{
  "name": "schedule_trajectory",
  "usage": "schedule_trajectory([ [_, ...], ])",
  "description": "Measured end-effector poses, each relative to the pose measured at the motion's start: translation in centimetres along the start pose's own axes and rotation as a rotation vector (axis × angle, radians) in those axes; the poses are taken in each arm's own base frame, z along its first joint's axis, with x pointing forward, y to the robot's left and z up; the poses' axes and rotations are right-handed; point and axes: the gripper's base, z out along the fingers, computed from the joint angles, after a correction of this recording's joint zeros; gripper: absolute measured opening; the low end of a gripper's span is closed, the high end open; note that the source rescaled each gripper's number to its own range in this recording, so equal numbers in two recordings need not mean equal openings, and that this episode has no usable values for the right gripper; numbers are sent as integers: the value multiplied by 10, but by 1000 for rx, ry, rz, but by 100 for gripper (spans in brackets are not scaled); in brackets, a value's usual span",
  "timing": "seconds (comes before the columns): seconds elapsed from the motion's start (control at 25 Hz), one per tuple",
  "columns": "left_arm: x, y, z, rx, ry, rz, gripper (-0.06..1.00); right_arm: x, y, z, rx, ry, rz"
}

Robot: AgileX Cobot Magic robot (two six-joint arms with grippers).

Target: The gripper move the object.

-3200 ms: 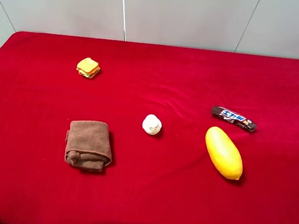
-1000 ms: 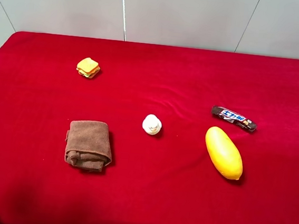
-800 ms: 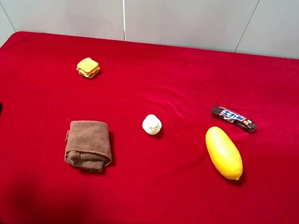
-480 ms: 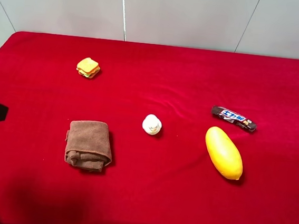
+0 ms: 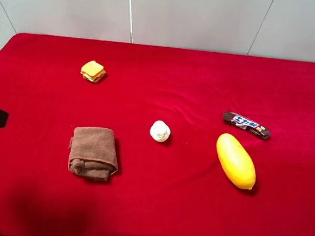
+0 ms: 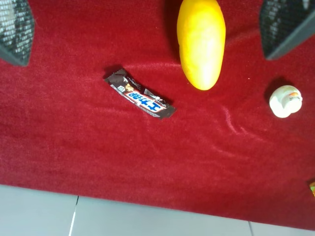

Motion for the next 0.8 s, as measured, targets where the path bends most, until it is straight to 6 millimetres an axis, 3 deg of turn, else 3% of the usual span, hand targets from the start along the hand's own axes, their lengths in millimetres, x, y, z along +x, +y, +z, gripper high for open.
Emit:
schedule_trajectory([
  [0.36,-1,4,6,-6,46,-2,100,0,0,0,0,-1,0],
  [0.6,-7,7,31,44,189,-14,100,0,0,0,0,-1,-1],
  [0.8,-19,-2,55,67,185,71,100,0,0,0,0,-1,-1],
])
